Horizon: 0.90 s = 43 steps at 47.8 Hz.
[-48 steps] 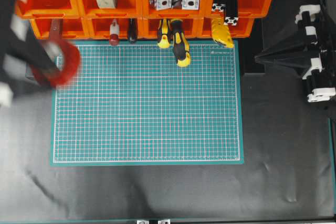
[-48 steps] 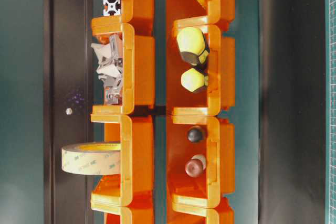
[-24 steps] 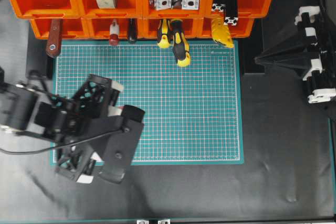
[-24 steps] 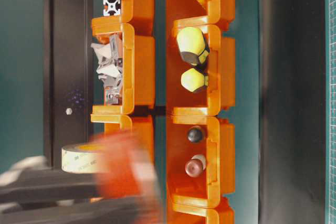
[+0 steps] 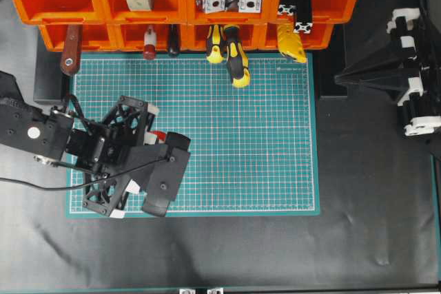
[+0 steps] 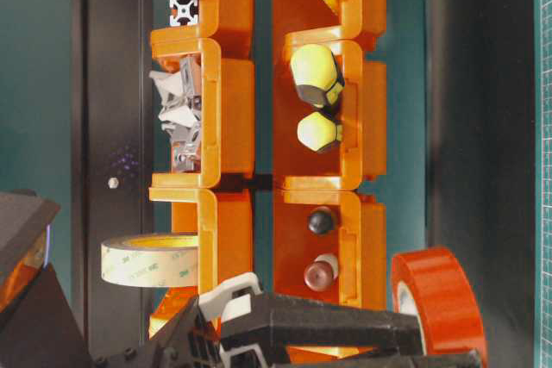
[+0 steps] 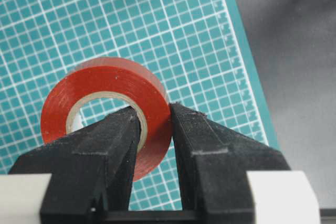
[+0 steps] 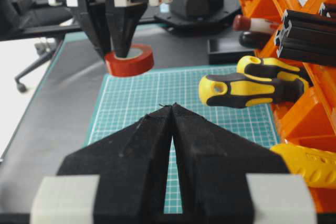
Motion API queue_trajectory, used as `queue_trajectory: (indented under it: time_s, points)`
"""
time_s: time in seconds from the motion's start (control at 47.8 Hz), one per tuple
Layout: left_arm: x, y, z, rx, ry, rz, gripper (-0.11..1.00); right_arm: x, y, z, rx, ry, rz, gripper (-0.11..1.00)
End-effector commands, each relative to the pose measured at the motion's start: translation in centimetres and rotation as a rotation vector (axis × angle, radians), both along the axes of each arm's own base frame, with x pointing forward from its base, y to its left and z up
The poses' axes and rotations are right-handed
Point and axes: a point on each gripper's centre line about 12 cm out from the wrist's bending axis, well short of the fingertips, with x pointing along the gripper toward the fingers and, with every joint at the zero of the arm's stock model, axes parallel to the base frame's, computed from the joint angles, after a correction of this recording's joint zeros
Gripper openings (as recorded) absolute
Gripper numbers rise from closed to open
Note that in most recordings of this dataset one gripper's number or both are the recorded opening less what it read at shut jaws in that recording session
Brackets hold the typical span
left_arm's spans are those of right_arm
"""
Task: Pick vinyl tape from container rack with left arm.
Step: 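Carry the red tape roll with the left gripper over the mat, then lower the red tape onto the mat center and open the left gripper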
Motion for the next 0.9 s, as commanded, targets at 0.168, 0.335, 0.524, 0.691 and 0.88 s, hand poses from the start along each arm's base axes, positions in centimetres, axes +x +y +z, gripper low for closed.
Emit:
queue_trajectory:
  time_s: [0.168, 0.335, 0.524, 0.691, 0.88]
  points:
    - [0.35, 0.07, 0.79, -0.01, -0.04, 0.001, 0.2, 0.29, 0.04, 1.16, 0.003, -0.029, 0.001, -0.01]
    - [0.51, 0.09, 0.6, -0.009, -0.036, 0.002, 0.2, 0.31, 0.04, 1.13, 0.003, -0.027, 0.001, -0.01]
    - [0.64, 0.35, 0.38, -0.01, -0.038, 0.009, 0.2, 0.33, 0.05, 1.1, 0.003, -0.026, 0.001, -0.01]
    - [1.03, 0.44, 0.26, -0.025, -0.083, 0.01, 0.24, 0.36, 0.05, 1.07, 0.003, -0.024, 0.001, -0.01]
    - [1.06, 0.39, 0.15, -0.035, -0.115, 0.006, 0.74, 0.35, 0.05, 1.05, 0.003, -0.023, 0.001, -0.01]
